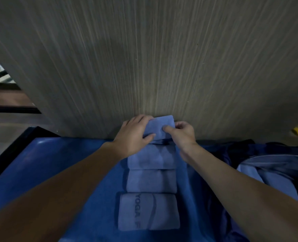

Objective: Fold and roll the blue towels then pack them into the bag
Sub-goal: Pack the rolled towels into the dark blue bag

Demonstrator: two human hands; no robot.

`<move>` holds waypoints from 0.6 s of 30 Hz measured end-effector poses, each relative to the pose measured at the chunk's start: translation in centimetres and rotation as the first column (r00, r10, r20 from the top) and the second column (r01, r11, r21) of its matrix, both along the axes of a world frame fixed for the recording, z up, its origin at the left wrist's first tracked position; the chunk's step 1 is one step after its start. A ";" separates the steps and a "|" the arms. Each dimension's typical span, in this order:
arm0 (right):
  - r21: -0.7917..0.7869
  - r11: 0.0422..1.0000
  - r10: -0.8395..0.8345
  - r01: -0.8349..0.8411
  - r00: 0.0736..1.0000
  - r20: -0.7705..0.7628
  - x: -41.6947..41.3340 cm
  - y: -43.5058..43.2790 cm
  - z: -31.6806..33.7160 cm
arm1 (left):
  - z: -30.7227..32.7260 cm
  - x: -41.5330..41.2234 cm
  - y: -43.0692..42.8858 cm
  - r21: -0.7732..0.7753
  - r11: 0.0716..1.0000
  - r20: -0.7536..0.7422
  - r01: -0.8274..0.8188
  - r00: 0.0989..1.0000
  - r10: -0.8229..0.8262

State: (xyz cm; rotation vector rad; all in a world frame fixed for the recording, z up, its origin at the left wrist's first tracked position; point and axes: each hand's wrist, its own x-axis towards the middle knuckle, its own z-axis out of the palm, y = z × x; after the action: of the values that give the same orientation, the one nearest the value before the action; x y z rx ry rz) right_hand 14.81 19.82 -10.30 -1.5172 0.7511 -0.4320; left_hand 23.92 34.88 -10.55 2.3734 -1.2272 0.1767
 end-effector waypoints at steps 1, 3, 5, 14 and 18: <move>-0.011 1.000 0.007 -0.007 1.000 0.025 -0.2 0.2 0.3 | 0.4 0.0 -0.1 0.021 1.000 -0.032 0.004 0.999 -0.003; -0.017 0.999 0.031 -0.030 0.996 0.088 -0.7 0.5 1.0 | 1.3 0.0 -0.3 0.115 0.993 -0.059 -0.007 0.998 0.014; 0.016 0.998 0.052 -0.055 0.984 0.170 -1.1 0.5 1.6 | 2.4 0.1 -0.5 0.166 0.985 -0.098 -0.043 0.993 0.060; -0.059 0.991 0.133 -0.120 0.922 0.364 -4.7 -1.2 4.9 | 8.1 -2.0 -2.1 -0.222 0.972 -0.399 0.077 0.903 -0.162; -0.014 0.995 0.092 -0.096 0.894 0.438 -7.7 -2.9 6.6 | 9.1 -4.9 -4.0 -0.232 0.965 -0.557 0.125 0.796 -0.237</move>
State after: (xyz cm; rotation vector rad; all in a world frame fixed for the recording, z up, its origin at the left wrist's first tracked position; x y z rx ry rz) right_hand 7.13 16.96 -3.72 -1.3720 0.3212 -0.6695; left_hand 19.04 30.86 -1.48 1.9124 -1.0623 -0.4556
